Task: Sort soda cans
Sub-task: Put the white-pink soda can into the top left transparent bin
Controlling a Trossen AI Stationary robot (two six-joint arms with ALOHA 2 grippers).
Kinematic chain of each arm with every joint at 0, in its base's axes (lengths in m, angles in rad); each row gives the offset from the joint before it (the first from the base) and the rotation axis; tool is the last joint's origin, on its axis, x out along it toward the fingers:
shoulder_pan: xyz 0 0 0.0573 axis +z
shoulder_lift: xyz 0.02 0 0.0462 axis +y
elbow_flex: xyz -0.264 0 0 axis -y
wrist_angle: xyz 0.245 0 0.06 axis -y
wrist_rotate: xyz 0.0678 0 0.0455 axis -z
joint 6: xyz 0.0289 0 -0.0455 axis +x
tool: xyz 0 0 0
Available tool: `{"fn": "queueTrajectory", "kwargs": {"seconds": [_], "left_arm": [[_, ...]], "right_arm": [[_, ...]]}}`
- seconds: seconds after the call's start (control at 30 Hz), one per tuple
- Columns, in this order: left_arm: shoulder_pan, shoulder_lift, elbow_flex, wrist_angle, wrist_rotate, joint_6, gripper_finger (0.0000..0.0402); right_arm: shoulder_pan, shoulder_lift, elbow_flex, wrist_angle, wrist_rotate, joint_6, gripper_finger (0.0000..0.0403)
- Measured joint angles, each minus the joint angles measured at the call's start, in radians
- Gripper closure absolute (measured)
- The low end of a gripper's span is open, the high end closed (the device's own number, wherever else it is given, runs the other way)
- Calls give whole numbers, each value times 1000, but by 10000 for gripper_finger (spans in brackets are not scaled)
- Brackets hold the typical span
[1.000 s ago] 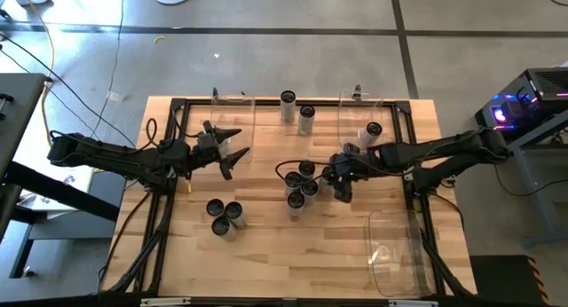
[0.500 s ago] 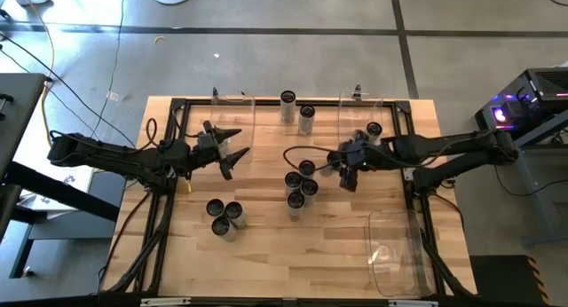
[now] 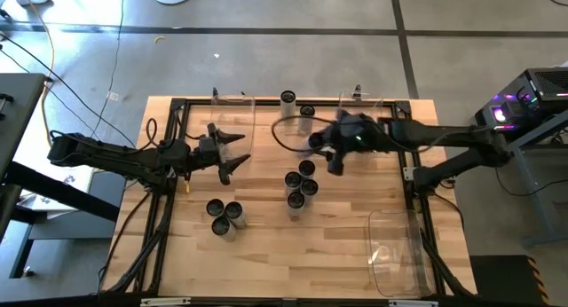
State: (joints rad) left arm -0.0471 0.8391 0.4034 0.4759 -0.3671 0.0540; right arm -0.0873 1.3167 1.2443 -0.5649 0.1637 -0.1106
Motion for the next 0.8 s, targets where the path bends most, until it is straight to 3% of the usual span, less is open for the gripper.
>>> {"fn": "queueTrajectory", "kwargs": {"seconds": [0.47, 0.8], "left_arm": [[1, 0, 0, -38, 0, -28, 103], [1, 0, 0, -125, -2, -79, 103]], "right_arm": [[-137, 466, 317, 23, -299, -93, 168], [-142, 650, 417, -22, -337, -100, 168]]}}
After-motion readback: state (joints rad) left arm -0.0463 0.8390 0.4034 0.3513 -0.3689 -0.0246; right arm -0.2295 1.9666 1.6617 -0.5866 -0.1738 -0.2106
